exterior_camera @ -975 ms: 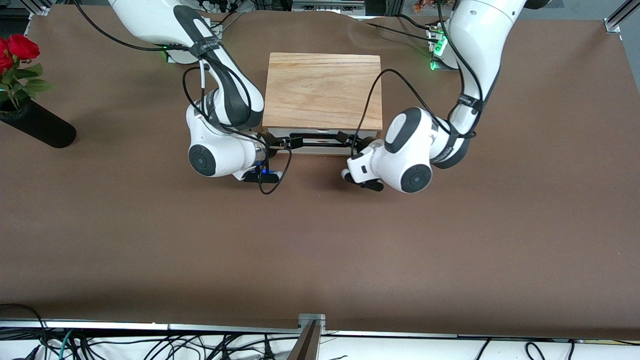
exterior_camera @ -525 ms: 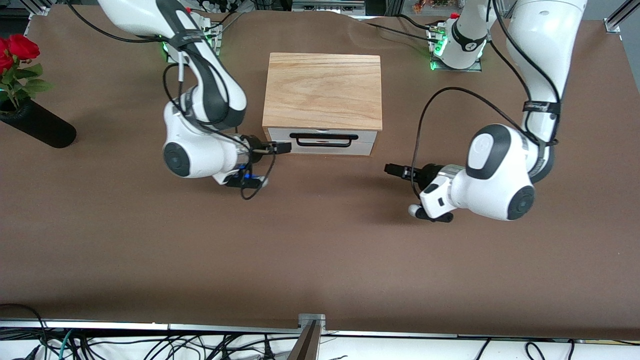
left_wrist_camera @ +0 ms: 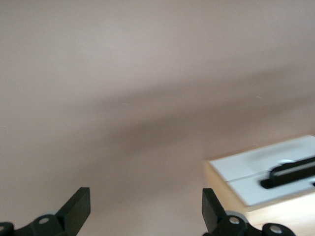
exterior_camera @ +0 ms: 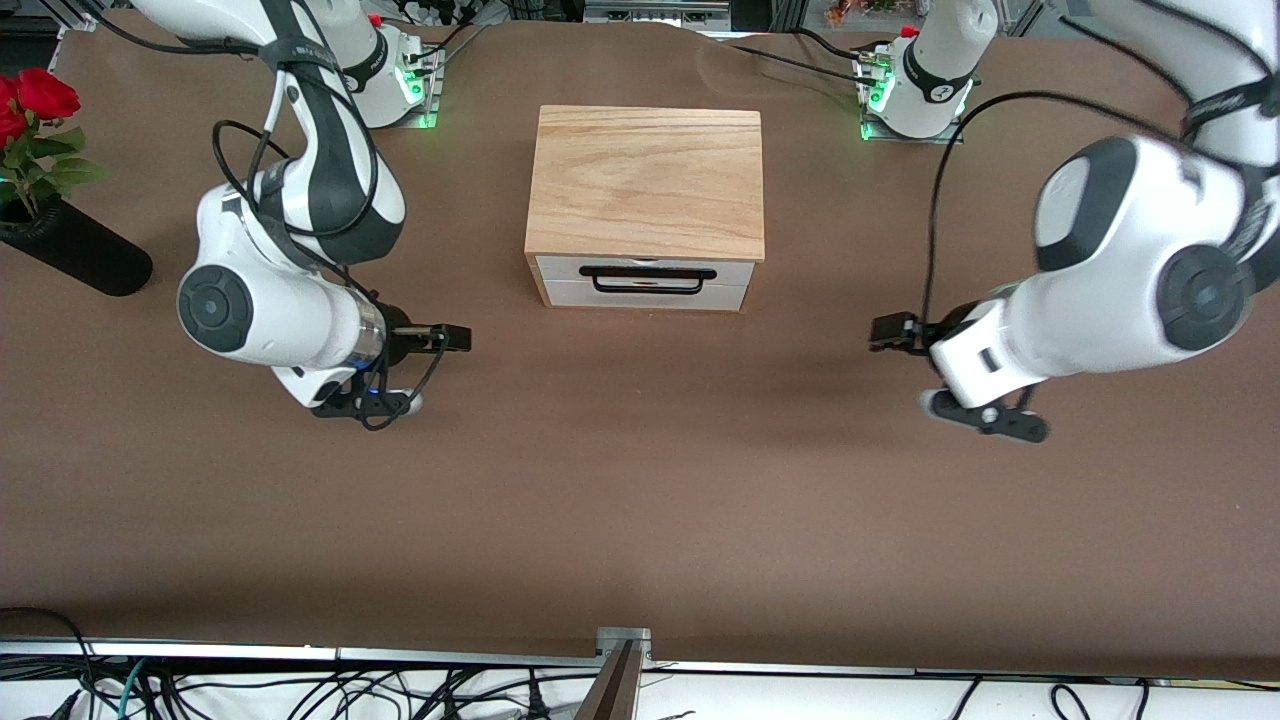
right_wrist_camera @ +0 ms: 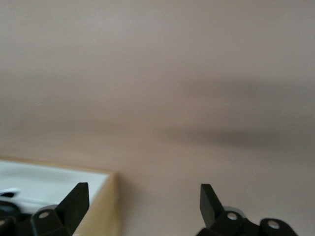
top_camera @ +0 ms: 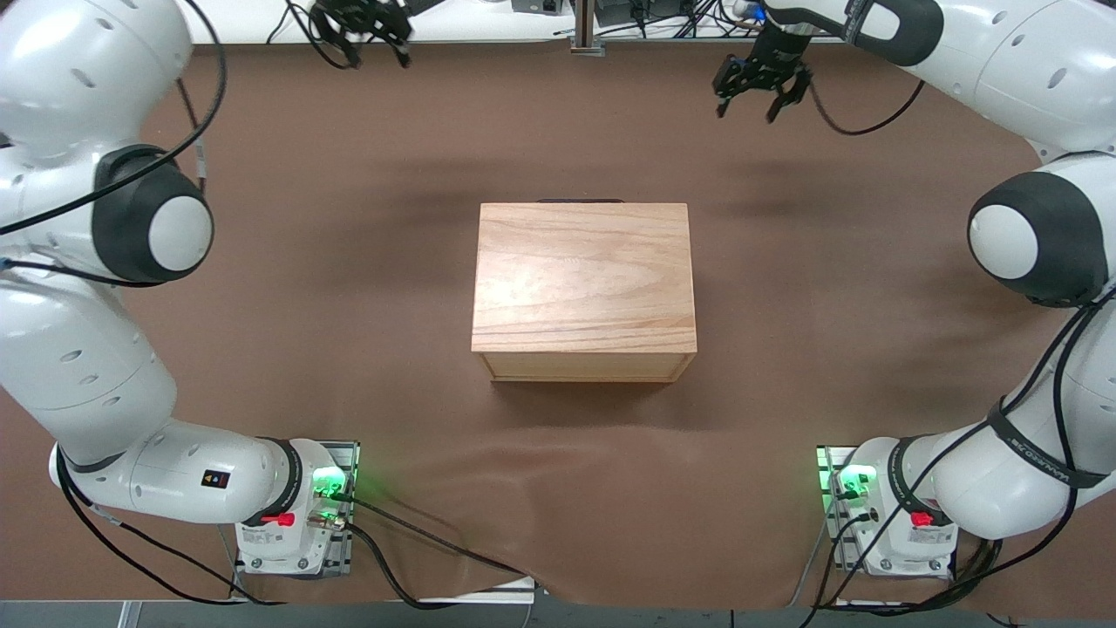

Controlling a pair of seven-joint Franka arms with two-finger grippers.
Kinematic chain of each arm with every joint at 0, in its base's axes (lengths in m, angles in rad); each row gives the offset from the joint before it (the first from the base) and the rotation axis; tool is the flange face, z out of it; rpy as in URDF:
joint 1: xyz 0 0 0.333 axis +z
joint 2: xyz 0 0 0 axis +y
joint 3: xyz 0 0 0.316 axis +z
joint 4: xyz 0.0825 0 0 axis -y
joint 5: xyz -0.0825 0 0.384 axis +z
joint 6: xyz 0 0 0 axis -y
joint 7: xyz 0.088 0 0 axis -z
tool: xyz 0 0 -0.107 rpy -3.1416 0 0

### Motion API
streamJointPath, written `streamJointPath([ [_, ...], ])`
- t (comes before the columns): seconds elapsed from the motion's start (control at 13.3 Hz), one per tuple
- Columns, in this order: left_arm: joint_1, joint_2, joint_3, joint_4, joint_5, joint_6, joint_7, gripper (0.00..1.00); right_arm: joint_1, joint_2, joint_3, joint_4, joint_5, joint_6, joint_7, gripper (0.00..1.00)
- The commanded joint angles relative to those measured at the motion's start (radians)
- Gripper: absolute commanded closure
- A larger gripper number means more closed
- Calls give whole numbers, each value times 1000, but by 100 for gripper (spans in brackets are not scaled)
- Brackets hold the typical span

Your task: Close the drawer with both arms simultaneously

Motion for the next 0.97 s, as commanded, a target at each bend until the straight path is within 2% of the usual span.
streamJointPath([
  [0.0,72,-176,-8,-103,139,-9,32,0,10,-55,-40,30,-134,-19,-17,0],
  [0.07,114,-226,-8,-150,141,-9,78,0,12,-75,-80,41,-122,-13,-12,0],
  [0.22,155,-295,-11,-232,139,-4,199,0,-35,-151,-71,27,-66,-60,-17,0],
  [0.3,160,-341,-11,-278,142,12,200,0,-63,-187,-65,26,-64,-124,-19,0],
  [0.45,184,-462,-11,-416,142,78,200,0,-141,-286,7,-6,-75,-182,-37,0],
  [0.6,197,-464,-6,-418,103,72,198,0,-228,-360,85,-57,-96,-182,-42,0],
  [0.9,191,-450,-24,-375,78,65,172,0,-264,-437,115,-126,-135,-174,-78,0],
])
